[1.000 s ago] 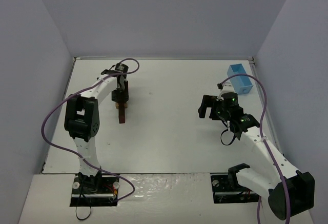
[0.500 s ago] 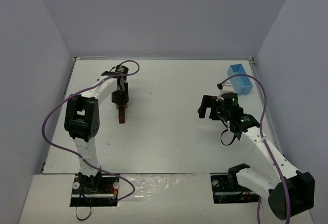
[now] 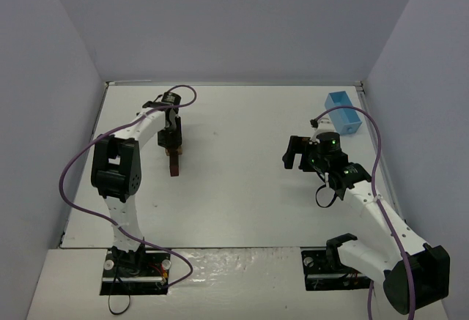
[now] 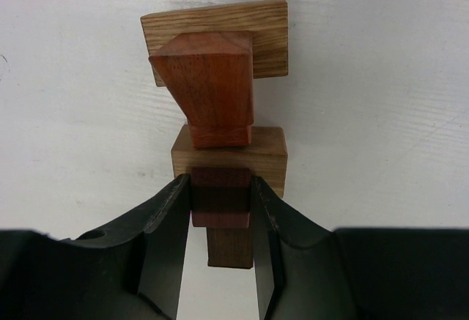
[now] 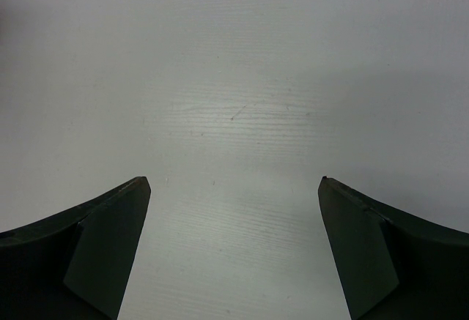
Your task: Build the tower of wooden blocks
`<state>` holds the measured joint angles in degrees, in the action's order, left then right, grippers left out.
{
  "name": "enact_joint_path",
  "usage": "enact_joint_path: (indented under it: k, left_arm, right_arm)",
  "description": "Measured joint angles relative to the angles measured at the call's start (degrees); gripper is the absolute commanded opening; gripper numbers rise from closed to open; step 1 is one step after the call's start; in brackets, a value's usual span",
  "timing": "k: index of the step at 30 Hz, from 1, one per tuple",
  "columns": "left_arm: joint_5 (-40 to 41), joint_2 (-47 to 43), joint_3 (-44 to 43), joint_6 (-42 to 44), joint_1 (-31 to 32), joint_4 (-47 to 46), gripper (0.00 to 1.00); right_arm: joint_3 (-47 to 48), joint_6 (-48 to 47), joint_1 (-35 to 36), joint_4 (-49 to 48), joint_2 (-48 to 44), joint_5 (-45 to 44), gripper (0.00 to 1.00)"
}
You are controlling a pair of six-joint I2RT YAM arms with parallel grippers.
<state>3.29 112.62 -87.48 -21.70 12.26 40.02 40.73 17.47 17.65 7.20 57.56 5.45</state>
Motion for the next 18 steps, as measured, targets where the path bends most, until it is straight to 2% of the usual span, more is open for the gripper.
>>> enact_joint_path:
  k: [10, 18]
  left_arm:
    - [-0.45, 0.0, 0.0, -0.63, -0.01, -0.01, 0.31]
    - [-0.48, 0.0, 0.0, -1.38, -0.01, -0.03, 0.4]
  right_arm:
    - [0.0, 0.0, 0.0, 0.0, 0.0, -0.02, 0.97]
    - [0.0, 0.0, 0.0, -0.01, 0.0, -0.02, 0.97]
